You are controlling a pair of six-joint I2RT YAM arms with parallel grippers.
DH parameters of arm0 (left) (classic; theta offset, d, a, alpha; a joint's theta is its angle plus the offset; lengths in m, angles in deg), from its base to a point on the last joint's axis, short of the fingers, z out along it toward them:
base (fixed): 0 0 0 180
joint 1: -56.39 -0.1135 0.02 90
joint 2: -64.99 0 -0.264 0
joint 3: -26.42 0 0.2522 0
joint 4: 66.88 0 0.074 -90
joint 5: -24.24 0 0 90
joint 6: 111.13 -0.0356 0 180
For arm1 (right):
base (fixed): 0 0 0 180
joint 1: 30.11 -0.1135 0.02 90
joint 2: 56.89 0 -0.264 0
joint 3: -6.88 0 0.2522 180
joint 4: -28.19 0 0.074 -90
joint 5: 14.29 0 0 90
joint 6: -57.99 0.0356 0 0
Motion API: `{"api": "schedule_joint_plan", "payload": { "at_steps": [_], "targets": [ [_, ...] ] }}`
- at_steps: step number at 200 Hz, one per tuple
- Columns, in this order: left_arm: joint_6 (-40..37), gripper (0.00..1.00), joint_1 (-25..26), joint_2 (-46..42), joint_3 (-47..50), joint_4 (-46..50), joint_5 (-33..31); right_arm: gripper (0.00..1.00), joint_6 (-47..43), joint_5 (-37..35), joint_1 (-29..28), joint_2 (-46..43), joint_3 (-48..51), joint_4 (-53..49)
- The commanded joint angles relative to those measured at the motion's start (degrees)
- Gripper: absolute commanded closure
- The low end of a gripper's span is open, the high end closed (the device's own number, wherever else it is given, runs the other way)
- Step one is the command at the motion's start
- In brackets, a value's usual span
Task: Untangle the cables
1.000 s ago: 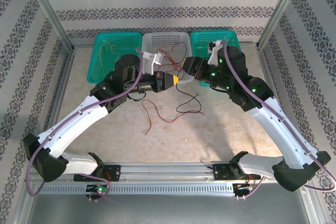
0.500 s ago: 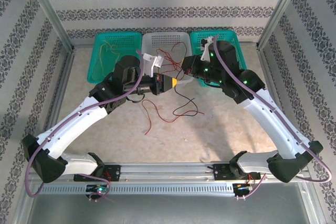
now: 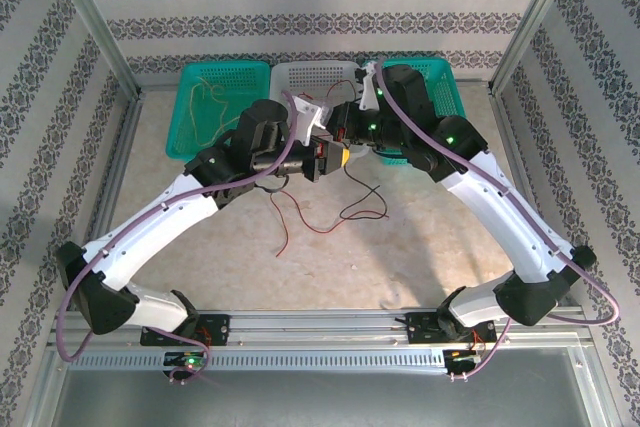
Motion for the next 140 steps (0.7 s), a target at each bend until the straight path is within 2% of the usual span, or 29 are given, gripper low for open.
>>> {"api": "schedule_joint_plan", "payload": {
  "at_steps": [1, 12, 21, 28, 39, 82, 113, 140],
  "targets": [
    [-2.0, 0.92, 1.5, -1.5, 0.3, 2.1, -3.5, 1.00, -0.5, 1.7, 1.0, -0.7, -2.5, 1.8],
    [-1.5, 0.70, 1.4, -2.7, 1.5, 2.0, -6.6, 1.00, -0.5, 1.7, 1.9, -1.3, -2.3, 1.9],
    [-1.1, 0.55, 1.4, -4.1, 2.9, 1.6, -8.6, 1.00, 0.2, 2.4, 3.1, -1.9, -1.9, 2.1],
    [-0.7, 0.47, 1.3, -5.3, 4.3, 1.1, -10.1, 1.00, 1.2, 3.6, 4.1, -2.6, -1.2, 3.0],
    [0.4, 0.38, 0.9, -7.5, 6.7, 0.2, -12.4, 1.00, 2.3, 4.9, 5.7, -3.8, -0.3, 4.6],
    [5.5, 0.35, -2.2, -14.4, 12.1, -1.0, -16.4, 1.00, 1.5, 5.6, 9.2, -5.4, -1.3, 3.3],
    [6.6, 0.33, -3.6, -14.5, 12.7, 2.7, -17.7, 1.00, 2.0, 7.3, 11.3, -6.0, -2.1, 3.3],
    [12.6, 0.33, -6.3, -13.2, 16.5, 0.7, -12.4, 1.00, 2.6, 8.5, 11.4, -5.8, -3.2, 4.0]
  ]
}}
